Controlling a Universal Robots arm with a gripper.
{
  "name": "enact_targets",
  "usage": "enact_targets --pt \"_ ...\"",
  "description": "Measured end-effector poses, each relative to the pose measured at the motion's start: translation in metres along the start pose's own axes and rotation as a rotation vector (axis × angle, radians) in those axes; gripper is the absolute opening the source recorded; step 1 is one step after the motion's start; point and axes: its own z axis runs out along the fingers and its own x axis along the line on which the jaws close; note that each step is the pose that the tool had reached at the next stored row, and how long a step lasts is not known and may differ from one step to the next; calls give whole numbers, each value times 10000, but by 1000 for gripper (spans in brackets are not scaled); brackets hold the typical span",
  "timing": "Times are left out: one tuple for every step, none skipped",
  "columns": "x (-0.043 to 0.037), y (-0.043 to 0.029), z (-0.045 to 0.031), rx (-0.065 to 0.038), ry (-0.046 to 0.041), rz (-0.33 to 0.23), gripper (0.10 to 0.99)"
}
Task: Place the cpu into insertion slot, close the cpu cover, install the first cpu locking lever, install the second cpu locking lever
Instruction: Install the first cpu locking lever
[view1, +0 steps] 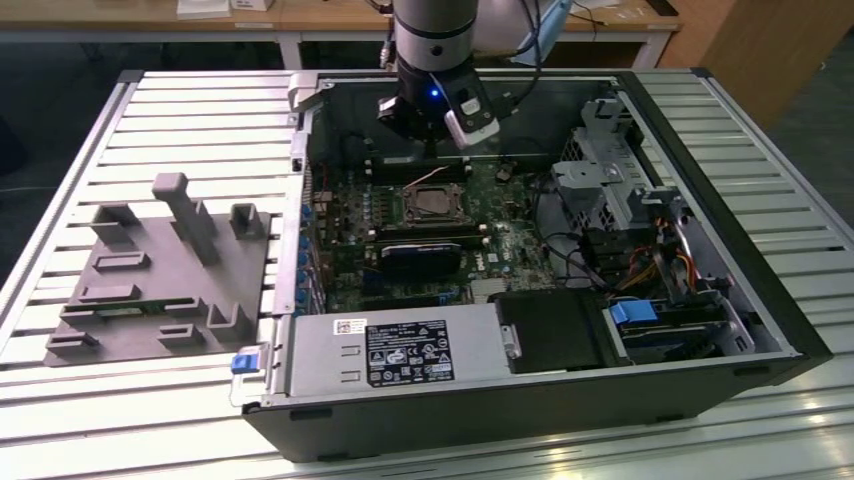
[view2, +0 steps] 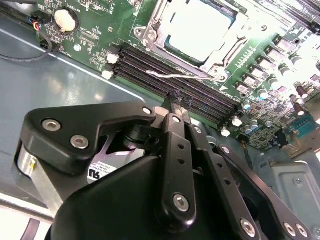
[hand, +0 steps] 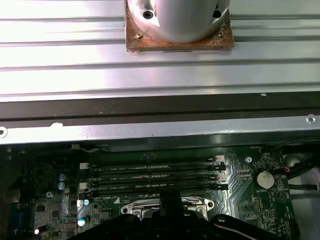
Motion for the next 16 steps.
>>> enact_targets --pt "0 -2 1 -3 -17 -5 102" --pt "0 -7 5 -22 -51 -13 102" --pt "2 -12 8 -40 -102 -25 102" --pt "3 -17 12 -53 -159 -40 102" --pt "4 -22 15 -68 -217 -55 102" --pt "6 -26 18 -83 -276 -70 102" --pt "7 -30 21 -100 -341 -86 102" --pt "9 -34 23 -116 -407 -104 102" --pt "12 -37 26 -132 -477 -121 102" --pt "15 -41 29 -150 -552 -141 102" --pt "19 -43 31 -171 -639 -164 102" --pt "23 -45 33 -196 -733 -188 102" --pt "24 -49 35 -225 -816 -208 102" --pt "25 -52 37 -253 -884 -225 102" --pt "27 -55 39 -286 -949 -240 102" --pt "32 -59 43 -319 -999 -250 102"
